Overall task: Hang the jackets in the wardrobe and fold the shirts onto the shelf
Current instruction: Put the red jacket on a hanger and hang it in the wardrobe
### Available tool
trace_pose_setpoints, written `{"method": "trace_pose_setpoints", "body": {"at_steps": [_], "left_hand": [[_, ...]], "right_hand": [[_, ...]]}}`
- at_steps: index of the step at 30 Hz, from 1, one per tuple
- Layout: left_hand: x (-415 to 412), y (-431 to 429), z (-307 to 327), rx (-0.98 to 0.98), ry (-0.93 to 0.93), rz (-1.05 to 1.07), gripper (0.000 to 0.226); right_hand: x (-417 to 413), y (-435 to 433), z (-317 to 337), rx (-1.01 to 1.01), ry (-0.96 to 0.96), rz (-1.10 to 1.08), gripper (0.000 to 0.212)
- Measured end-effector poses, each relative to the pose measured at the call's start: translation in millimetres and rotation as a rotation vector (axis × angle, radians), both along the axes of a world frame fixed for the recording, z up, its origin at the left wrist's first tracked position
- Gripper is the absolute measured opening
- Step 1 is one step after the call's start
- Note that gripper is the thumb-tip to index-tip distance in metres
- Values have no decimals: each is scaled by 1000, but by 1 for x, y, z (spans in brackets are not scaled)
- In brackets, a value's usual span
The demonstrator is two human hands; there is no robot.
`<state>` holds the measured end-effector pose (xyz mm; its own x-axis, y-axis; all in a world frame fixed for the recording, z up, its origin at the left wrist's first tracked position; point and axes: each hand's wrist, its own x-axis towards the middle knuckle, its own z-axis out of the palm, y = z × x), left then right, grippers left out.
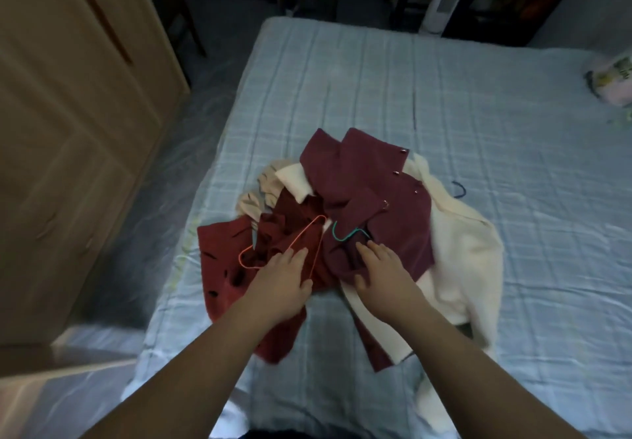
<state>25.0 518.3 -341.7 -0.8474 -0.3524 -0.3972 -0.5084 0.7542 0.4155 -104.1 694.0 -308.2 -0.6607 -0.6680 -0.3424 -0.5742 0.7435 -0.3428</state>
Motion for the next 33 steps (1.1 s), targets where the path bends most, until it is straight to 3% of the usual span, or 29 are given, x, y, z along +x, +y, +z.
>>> {"method": "trace_pose_setpoints", "body": {"at_steps": [13,18,25,30,33], "left_hand": [[46,-52,-120,177,-130,173,73],[58,-54,-135,177,-13,354,48],[57,-49,-146,137,65,704,14],[76,-33,-162,199,-33,676,12],[86,-27,-170,205,-86,681,25]], "right_hand": [[-1,-113,-141,97,-321,96,63],[26,-130,-183,167,-452,126,61],[44,-153,-223,104,-515,-5,33],[51,-155,-247,61,-594,-43,5],[57,-154,-252,14,-640,-67,13]]}}
